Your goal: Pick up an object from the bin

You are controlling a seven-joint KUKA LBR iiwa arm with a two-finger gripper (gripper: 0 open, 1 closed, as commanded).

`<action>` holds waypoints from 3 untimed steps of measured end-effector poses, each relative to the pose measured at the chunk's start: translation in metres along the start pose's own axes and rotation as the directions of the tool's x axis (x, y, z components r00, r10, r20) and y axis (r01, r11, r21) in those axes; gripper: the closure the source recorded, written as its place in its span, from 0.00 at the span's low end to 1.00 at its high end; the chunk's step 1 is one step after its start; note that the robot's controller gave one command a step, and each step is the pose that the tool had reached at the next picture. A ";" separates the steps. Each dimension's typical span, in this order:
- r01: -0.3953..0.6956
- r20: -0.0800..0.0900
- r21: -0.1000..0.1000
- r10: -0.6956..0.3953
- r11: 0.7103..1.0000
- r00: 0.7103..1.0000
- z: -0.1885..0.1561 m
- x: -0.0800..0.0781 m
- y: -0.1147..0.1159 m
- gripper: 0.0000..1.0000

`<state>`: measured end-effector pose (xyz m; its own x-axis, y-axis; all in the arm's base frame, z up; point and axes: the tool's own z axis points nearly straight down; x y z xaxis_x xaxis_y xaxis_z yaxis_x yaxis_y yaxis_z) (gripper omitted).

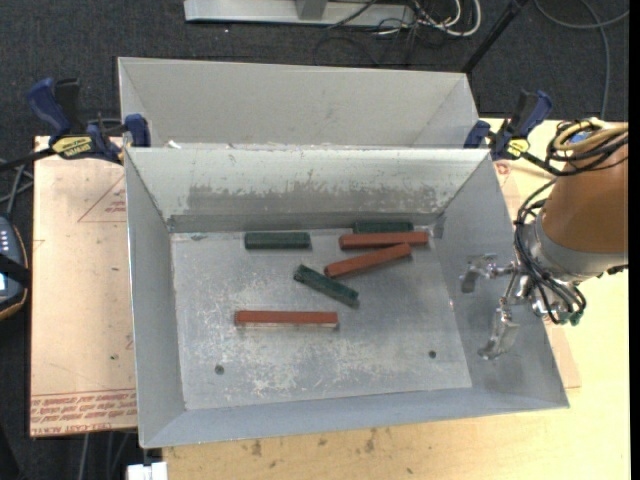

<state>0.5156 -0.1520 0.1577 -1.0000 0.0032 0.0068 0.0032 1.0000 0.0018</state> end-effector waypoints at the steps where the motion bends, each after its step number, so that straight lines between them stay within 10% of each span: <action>1: 0.003 0.008 0.001 -0.003 1.000 1.000 -0.004 -0.002 0.001 0.00; 3: 0.212 0.009 0.002 -0.212 0.977 0.977 0.055 -0.015 0.088 0.00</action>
Offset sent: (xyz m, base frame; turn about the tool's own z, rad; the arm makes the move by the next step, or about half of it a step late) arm 0.0723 0.0985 -0.0389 -0.3739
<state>0.5304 -0.0643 0.1028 -0.9780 -0.2088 -0.0027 -0.2088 0.9780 0.0008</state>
